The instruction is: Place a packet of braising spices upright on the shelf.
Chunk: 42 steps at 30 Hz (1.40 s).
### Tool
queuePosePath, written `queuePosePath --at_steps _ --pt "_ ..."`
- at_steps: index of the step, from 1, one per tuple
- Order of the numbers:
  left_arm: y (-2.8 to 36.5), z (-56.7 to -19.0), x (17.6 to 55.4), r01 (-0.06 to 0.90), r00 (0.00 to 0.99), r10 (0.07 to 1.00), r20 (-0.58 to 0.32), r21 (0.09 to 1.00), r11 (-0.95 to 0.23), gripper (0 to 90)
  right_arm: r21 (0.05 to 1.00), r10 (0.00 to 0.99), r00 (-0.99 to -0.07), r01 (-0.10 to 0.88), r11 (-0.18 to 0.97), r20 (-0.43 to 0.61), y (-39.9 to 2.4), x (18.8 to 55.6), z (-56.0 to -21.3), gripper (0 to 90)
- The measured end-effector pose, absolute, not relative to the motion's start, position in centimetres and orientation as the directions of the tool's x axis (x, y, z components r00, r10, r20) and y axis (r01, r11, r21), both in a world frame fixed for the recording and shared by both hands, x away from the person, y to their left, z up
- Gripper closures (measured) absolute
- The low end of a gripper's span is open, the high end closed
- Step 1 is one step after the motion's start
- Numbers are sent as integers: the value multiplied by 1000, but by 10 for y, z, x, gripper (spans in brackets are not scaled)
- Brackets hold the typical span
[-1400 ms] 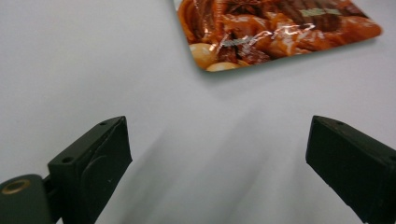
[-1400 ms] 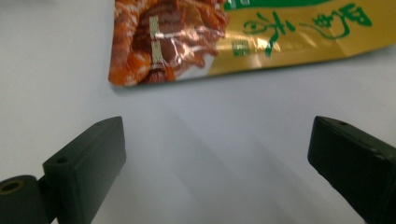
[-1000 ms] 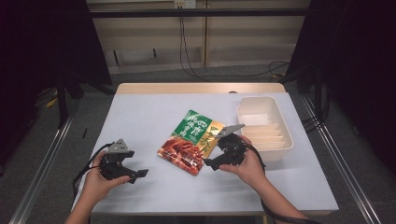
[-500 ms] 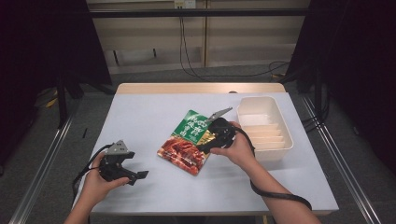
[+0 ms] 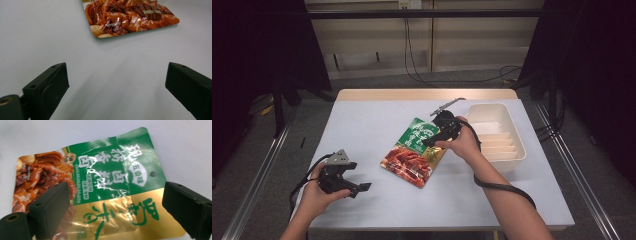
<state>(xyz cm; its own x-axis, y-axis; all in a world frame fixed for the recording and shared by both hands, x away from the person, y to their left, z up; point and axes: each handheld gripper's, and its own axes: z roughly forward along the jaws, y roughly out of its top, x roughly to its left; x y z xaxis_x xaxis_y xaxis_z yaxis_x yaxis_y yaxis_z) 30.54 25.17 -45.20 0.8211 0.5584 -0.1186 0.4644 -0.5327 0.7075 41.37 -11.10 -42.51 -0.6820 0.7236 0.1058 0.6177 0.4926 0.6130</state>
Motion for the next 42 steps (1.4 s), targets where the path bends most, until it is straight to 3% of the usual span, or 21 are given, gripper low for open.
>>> queuePosePath --at_steps 20,42 --pt "251 -450 307 445 832 544 -112 721 -532 47 583 765 -626 682 442 152 -110 468 -452 185" --pt "252 -447 307 432 833 544 -100 732 -527 47 536 758 -623 714 451 193 -109 475 -465 229"
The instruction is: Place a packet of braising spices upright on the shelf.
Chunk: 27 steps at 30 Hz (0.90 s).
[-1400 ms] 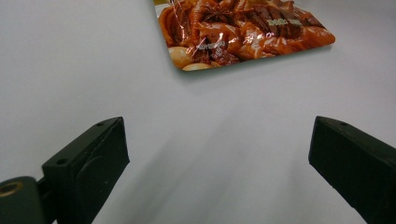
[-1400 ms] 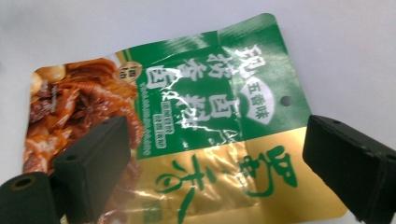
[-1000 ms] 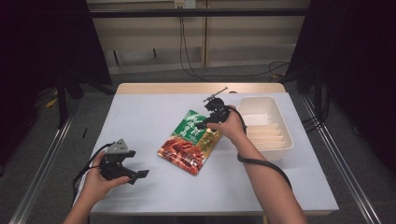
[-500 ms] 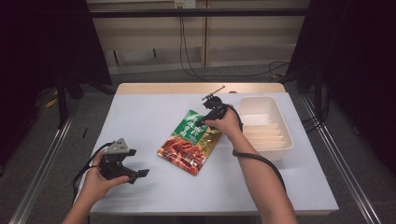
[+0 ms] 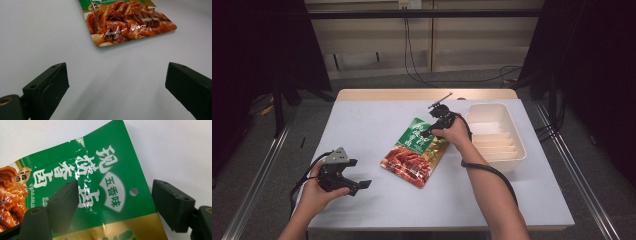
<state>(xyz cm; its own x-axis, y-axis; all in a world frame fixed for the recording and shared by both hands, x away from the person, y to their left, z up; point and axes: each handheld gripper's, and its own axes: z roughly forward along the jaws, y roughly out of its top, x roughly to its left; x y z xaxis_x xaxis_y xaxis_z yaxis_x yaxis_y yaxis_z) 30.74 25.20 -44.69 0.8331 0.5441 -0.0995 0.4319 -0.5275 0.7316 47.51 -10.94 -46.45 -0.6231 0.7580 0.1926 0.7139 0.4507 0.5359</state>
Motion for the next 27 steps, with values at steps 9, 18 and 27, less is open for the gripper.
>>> queuePosePath --at_steps 9,18,27 --pt "252 -446 308 420 834 546 -77 731 -539 47 550 751 -630 705 448 196 -111 472 -457 249" --pt "251 -445 306 411 837 544 -68 734 -540 47 538 741 -649 692 481 173 -106 467 -444 279" --pt "250 -444 305 407 839 540 -64 732 -546 51 536 725 -670 675 507 157 -107 463 -433 416"
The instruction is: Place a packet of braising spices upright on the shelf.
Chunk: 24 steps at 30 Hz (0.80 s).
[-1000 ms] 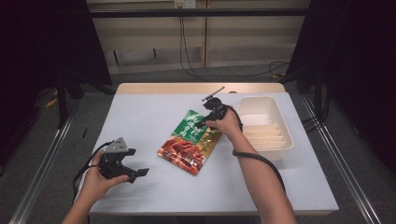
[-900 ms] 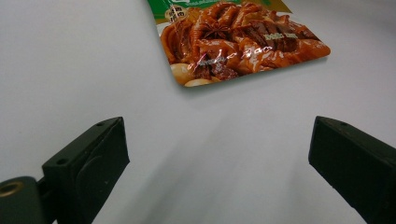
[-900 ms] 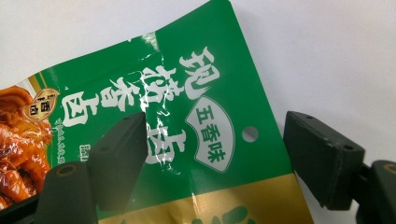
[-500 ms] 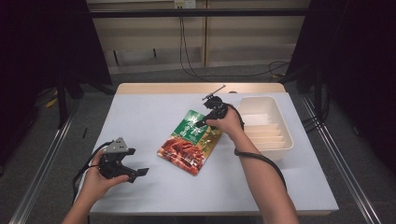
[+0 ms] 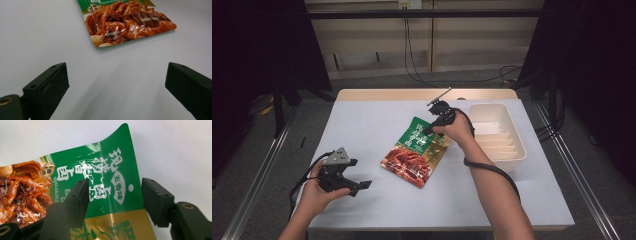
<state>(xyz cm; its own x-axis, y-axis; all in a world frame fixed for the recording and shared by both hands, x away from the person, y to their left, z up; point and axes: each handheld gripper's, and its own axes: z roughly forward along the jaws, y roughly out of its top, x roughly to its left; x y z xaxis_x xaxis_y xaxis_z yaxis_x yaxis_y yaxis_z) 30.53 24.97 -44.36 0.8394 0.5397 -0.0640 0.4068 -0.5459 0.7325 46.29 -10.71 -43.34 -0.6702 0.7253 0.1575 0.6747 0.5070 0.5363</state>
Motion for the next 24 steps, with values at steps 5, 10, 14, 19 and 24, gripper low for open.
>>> queuePosePath --at_steps 5,10,14,19,24 --pt "249 -445 305 409 840 537 -74 738 -537 52 520 725 -666 689 506 176 -106 461 -431 437" --pt "249 -444 305 409 842 535 -71 731 -547 54 512 720 -672 687 516 175 -104 459 -431 466" --pt "248 -444 305 405 843 534 -62 727 -555 55 484 707 -679 695 532 197 -103 459 -434 514" --pt "247 -446 306 401 845 531 -67 735 -546 55 461 698 -689 692 555 195 -101 460 -438 544" --pt "247 -446 306 405 844 532 -71 734 -545 56 450 706 -675 710 541 216 -99 463 -442 564"
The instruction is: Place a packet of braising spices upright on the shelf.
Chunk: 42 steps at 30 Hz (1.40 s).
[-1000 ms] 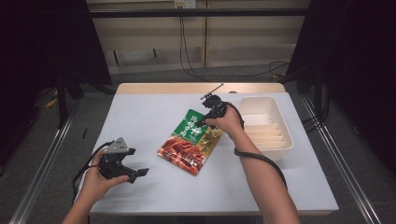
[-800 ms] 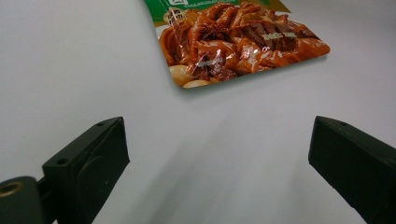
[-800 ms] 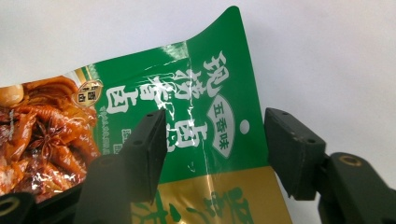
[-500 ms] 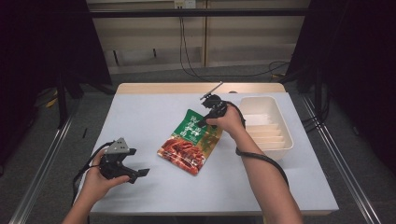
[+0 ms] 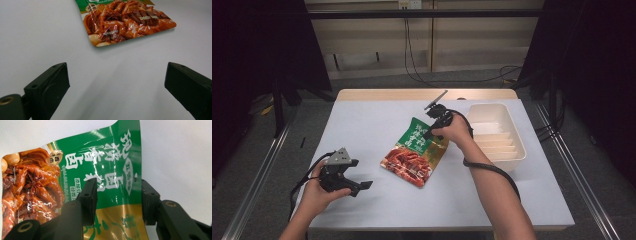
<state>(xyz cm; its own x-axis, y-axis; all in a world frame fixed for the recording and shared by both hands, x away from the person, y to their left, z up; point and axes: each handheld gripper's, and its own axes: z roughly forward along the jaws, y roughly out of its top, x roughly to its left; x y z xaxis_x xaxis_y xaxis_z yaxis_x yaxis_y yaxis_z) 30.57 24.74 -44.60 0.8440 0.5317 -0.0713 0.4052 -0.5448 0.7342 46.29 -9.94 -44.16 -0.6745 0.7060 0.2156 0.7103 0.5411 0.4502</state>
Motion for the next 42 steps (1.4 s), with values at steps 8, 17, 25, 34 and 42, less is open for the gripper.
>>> queuePosePath --at_steps 8,17,25,34,42 --pt "248 -446 306 416 843 533 -79 724 -551 57 403 705 -669 727 556 235 -97 467 -450 623" --pt "249 -446 307 411 844 532 -73 725 -553 59 347 704 -674 730 589 223 -93 472 -457 742" --pt "250 -446 307 414 839 539 -75 730 -543 62 294 708 -680 728 619 192 -93 474 -452 900" --pt "251 -445 306 409 838 541 -73 740 -534 62 263 714 -669 741 618 206 -92 470 -433 900" --pt "250 -445 306 412 838 541 -70 732 -542 62 259 726 -642 766 589 246 -93 466 -408 900"
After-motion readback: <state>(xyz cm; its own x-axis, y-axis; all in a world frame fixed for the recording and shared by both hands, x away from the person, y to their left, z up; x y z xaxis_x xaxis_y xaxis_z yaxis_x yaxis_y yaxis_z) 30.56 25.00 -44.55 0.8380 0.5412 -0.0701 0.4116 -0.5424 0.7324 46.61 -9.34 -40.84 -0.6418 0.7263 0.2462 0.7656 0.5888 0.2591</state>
